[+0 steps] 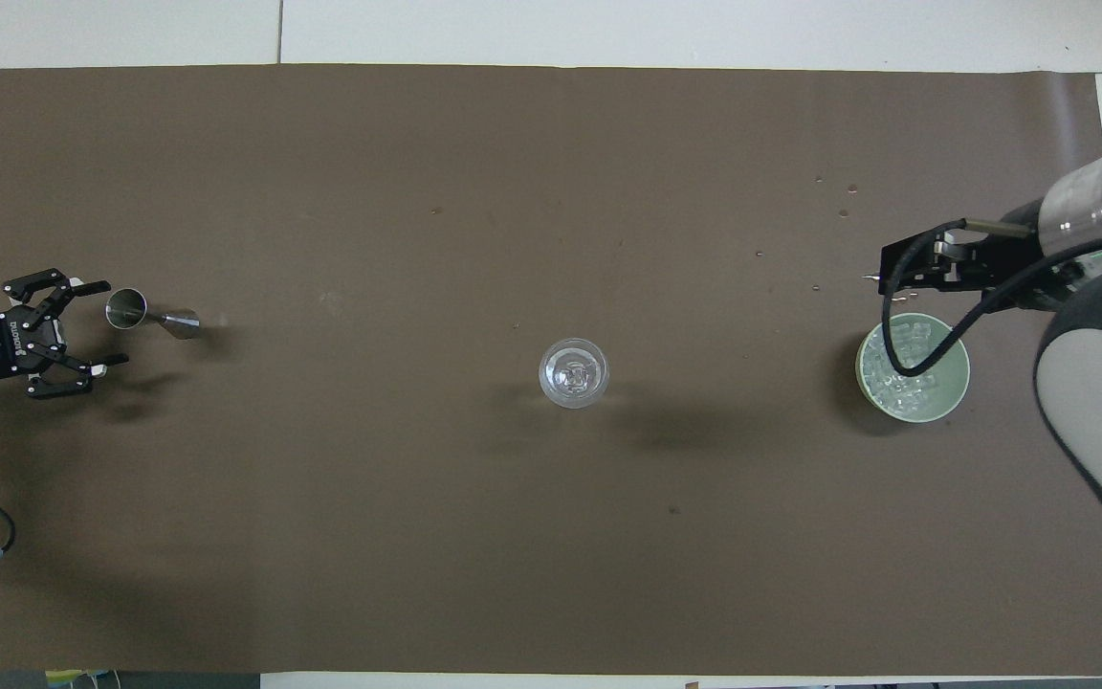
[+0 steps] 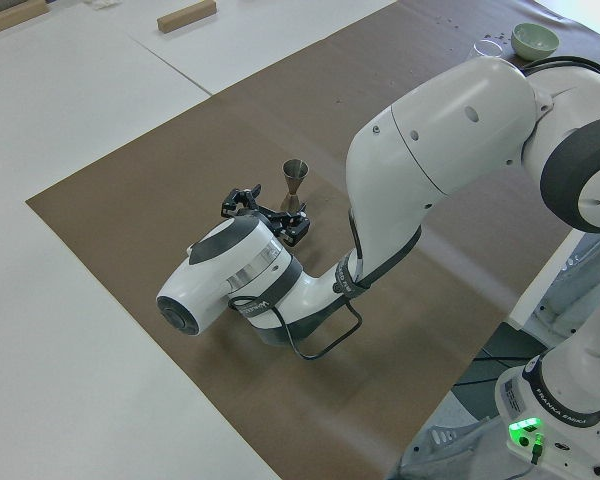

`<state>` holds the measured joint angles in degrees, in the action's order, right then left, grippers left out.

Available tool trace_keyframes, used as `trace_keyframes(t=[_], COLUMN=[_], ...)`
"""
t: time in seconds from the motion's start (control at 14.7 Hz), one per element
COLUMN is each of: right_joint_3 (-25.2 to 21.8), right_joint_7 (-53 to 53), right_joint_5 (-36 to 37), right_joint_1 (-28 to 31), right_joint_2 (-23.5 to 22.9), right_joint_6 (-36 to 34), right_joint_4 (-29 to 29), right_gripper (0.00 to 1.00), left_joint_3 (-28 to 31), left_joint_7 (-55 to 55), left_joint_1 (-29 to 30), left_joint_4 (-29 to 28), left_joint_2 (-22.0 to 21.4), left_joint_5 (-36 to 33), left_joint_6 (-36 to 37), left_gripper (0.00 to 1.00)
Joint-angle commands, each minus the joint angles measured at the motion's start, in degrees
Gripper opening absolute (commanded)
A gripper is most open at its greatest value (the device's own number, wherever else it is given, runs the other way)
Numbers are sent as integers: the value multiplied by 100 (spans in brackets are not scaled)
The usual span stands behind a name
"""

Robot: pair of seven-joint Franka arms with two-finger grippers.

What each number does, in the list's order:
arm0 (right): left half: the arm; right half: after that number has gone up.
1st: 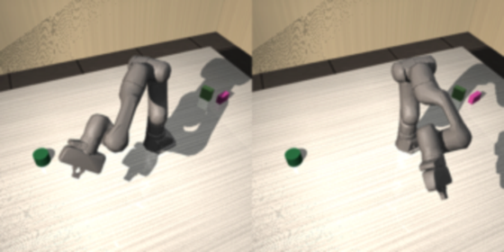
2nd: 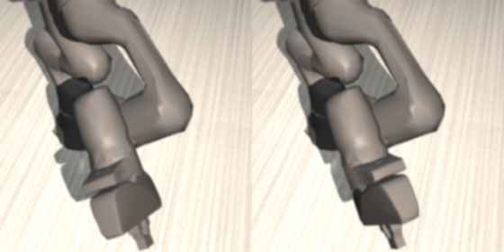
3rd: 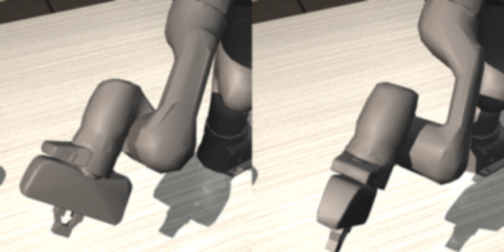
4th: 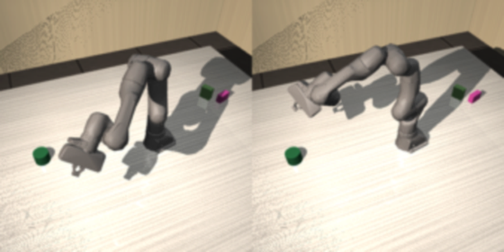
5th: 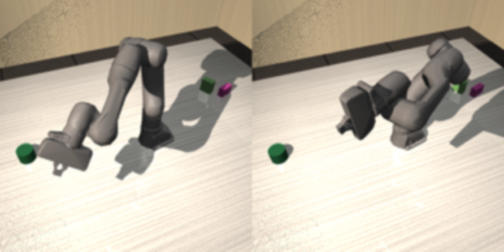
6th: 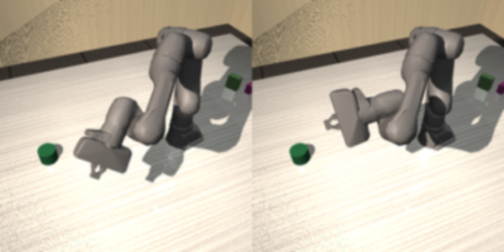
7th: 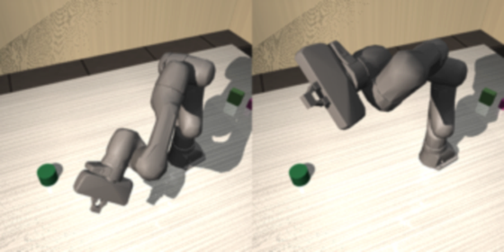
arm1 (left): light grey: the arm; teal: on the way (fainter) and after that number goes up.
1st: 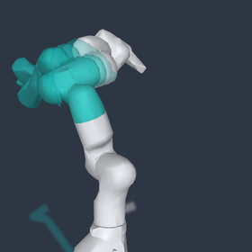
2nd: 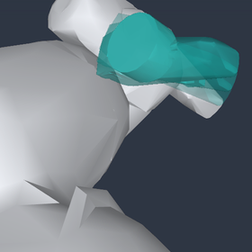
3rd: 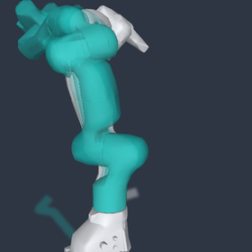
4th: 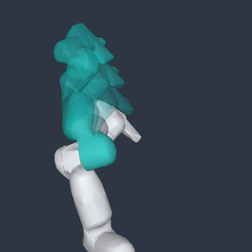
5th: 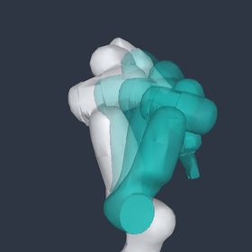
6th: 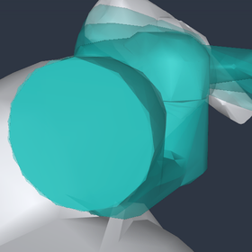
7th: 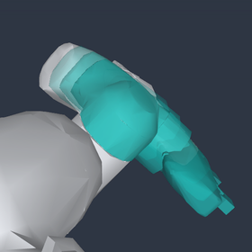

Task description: Pour wine and add ice with both arms

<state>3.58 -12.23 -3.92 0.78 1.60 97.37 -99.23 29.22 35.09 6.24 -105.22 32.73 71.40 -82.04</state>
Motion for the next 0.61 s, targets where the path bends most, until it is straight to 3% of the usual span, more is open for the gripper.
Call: trace_keyframes(t=[0.0,0.34,0.54], right_joint_3=[81,37,-549], right_joint_7=[563,879,924], right_joint_5=[67,489,480], right_joint_1=[404,713,223], right_joint_2=[147,322,297], right_joint_6=[-200,-377,-544], right_joint_4=[-97,-44,0], right_gripper=[100,100,100], left_joint_3=[75,75,40], left_joint_7=[16,-19,-700], left_joint_1=[61,18,-183], left_joint_4=[825,2241,2506], left_joint_2=[-65,-188,-775], left_joint_5=[-1010,-2339,-2972], left_joint_6=[12,398,399], left_gripper=[100,100,100])
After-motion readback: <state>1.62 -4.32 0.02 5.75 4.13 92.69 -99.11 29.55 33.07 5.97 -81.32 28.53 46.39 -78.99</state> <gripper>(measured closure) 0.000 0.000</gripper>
